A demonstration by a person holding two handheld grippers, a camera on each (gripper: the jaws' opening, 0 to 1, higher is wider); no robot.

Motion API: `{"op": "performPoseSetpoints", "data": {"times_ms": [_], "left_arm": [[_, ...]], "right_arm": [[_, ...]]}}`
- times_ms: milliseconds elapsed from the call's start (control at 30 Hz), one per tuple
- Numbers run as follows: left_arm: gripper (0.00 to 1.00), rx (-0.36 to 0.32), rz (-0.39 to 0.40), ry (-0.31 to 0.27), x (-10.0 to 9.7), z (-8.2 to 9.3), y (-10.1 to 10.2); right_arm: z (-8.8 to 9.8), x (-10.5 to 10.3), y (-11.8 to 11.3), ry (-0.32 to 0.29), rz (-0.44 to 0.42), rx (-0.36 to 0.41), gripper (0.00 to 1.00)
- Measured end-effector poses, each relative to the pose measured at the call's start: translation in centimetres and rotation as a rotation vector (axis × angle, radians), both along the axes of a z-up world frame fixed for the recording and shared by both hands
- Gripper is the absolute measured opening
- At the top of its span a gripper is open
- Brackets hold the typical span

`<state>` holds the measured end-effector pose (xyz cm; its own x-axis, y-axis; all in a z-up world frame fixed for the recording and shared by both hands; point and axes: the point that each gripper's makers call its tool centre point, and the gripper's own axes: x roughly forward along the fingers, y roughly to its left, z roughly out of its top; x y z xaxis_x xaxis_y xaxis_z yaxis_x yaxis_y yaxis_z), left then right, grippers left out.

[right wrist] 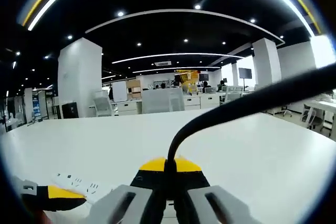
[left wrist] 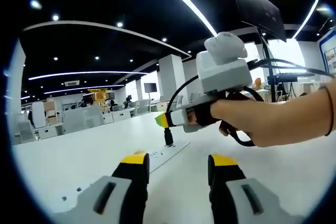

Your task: Find the data cable on the table. Grasp the USB connector end of the cable and insert it into the USB port on the table

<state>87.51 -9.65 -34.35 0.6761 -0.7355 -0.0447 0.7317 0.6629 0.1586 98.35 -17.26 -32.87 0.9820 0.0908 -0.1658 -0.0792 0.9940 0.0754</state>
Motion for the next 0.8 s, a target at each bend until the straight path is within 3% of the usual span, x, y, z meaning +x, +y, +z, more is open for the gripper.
{"op": "performPoseSetpoints", "data": {"times_ms": [500, 667, 800], "left_arm": [[0.45, 0.009, 0.003, -0.001, -0.18, -0.13, -0.02], [0.45, 0.009, 0.005, 0.000, -0.13, -0.14, 0.03], [0.45, 0.014, 0.007, 0.000, -0.12, -0.20, 0.08]], "right_arm": [[-0.08, -0.14, 0.02, -0.010, 0.018, 0.018, 0.04], [-0.09, -0.41, 0.68, -0.012, 0.031, -0.062, 0.04], [-0.13, -0.56, 0.43, -0.011, 0.042, -0.004, 0.03]]}}
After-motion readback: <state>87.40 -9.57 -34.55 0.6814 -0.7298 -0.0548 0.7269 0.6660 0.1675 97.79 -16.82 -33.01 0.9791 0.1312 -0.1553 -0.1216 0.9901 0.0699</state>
